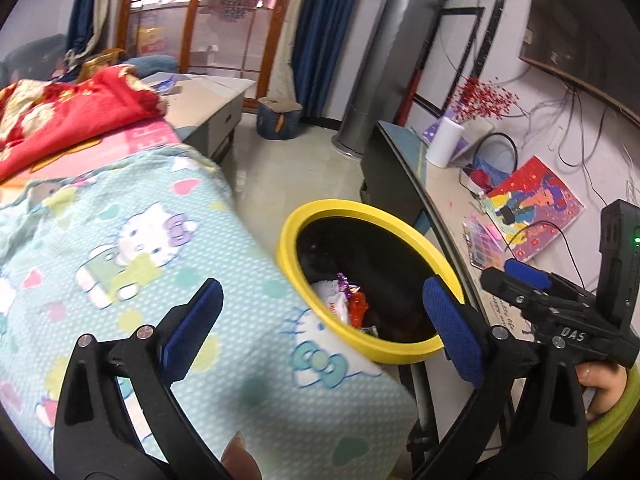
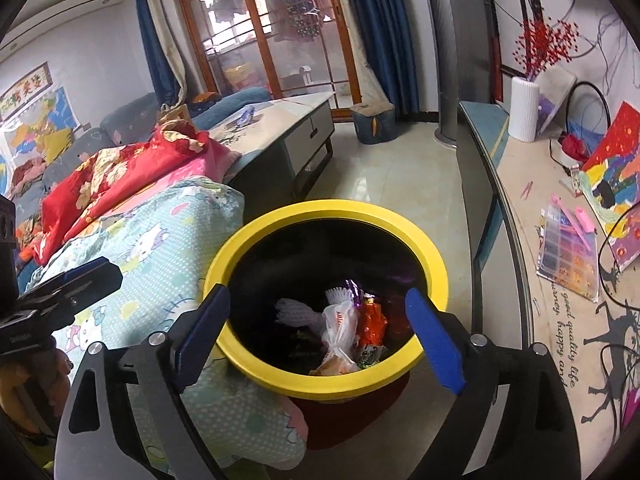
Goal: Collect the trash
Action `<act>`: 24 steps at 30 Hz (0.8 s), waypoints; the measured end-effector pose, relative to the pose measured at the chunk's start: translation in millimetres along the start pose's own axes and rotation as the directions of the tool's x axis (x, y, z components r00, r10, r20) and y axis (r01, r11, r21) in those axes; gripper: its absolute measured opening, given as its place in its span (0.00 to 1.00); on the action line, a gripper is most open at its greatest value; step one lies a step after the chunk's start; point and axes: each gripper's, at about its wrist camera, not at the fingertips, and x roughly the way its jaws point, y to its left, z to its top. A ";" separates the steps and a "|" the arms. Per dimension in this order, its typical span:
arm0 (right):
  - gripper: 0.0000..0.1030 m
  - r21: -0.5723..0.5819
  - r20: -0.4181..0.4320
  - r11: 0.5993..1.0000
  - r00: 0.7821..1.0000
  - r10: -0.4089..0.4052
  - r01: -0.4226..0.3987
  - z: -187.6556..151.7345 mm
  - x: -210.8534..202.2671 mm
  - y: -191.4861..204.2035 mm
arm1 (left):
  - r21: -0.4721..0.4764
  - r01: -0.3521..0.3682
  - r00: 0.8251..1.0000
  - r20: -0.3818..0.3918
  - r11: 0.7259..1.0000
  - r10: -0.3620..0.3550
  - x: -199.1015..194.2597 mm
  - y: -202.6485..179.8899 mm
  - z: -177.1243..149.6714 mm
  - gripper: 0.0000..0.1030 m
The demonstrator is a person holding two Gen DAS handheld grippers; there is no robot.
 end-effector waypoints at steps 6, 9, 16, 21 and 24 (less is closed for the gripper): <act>0.92 -0.057 0.001 0.998 1.000 0.026 -0.026 1.1 -6.4 31.0 | -0.032 -0.033 0.999 0.015 0.999 0.033 -19.5 21.9 -8.5 0.89; 0.93 -0.092 0.001 0.995 0.999 0.037 -0.037 0.1 -9.1 48.4 | -0.045 -0.057 0.998 0.026 0.997 0.058 -31.2 33.2 -13.1 0.89; 0.93 -0.105 0.030 0.991 0.996 0.085 -0.081 -4.2 -17.6 77.9 | -0.073 -0.136 0.988 0.059 0.988 0.140 -66.7 57.4 -24.2 0.89; 0.93 -0.121 0.055 0.987 0.992 0.116 -0.109 -6.1 -22.2 98.1 | -0.084 -0.202 0.973 0.093 0.976 0.209 -92.8 67.0 -32.2 0.89; 0.93 -0.147 0.074 0.982 0.988 0.133 -0.121 -8.0 -25.8 110.2 | -0.100 -0.229 0.965 0.110 0.968 0.240 -108.1 73.5 -37.9 0.89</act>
